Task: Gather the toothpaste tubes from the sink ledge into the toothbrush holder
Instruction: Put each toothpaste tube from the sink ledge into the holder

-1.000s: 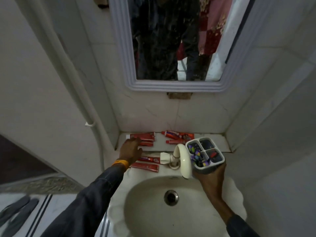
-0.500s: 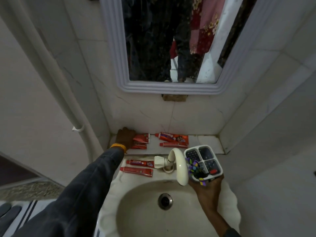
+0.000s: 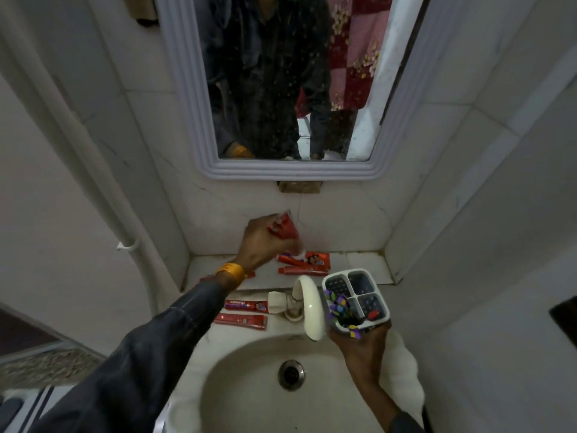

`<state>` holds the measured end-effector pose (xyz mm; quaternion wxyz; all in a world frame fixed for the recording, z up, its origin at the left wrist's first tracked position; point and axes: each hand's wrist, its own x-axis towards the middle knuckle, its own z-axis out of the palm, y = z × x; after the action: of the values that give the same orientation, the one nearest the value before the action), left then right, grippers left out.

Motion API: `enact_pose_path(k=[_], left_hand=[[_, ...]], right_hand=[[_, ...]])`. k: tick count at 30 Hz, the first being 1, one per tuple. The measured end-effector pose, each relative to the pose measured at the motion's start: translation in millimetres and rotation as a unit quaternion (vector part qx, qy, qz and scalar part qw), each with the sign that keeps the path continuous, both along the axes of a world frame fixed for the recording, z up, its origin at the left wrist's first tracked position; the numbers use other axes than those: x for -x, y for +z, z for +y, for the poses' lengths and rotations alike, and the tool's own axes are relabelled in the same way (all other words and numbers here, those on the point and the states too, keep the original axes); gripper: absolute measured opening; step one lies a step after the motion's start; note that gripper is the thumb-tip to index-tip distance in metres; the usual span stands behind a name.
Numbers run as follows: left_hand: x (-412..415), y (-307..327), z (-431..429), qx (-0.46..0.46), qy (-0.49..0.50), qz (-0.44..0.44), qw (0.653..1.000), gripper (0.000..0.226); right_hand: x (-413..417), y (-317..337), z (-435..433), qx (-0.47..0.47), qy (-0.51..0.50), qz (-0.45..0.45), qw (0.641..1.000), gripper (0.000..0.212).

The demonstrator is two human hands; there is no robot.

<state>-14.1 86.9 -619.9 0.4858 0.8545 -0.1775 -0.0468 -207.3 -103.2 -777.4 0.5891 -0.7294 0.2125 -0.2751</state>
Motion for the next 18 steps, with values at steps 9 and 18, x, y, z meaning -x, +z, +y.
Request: enact_pose_path(k=[9, 18], left_hand=[[28, 4, -76, -0.086, -0.114, -0.01, 0.99, 0.03], [34, -3, -76, -0.17, -0.168, -0.056, 0.969, 0.029]], right_hand=[[-5, -9, -11, -0.028, -0.009, -0.007, 1.0, 0.111], [-5, -7, -7, -0.031, -0.021, 0.025, 0.999, 0.117]])
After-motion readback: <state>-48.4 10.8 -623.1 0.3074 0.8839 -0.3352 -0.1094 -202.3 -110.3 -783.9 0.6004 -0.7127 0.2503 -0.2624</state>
